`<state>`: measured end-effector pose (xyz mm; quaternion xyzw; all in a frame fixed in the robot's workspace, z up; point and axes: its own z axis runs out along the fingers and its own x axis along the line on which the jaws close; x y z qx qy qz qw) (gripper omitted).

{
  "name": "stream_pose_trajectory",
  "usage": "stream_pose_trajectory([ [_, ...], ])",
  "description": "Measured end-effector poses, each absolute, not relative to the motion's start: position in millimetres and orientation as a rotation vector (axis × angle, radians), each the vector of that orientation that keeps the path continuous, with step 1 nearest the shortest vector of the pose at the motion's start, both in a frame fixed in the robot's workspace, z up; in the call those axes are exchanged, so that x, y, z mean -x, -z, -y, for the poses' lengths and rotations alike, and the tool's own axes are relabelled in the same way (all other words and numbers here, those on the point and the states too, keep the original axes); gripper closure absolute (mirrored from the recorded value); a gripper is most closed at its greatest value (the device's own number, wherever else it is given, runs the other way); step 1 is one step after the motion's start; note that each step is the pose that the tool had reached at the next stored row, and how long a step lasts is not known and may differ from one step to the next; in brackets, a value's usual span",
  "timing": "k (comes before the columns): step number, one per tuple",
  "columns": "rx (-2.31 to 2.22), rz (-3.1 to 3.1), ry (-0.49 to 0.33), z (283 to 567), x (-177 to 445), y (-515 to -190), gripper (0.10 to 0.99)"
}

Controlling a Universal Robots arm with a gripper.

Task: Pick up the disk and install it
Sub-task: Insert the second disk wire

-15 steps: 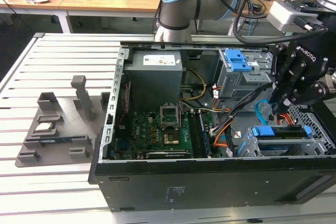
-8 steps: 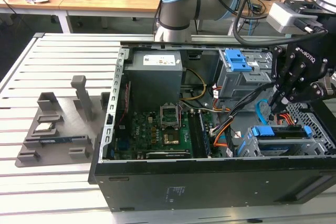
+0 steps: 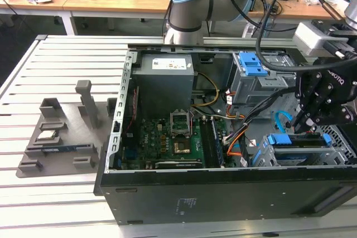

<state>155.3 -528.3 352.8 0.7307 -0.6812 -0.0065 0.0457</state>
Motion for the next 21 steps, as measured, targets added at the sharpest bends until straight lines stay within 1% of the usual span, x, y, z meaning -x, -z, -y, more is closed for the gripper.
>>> stream_pose_trajectory([
  [21, -2.23, 2.079, 0.019, 529.4, -168.9, -337.9, 0.925],
])
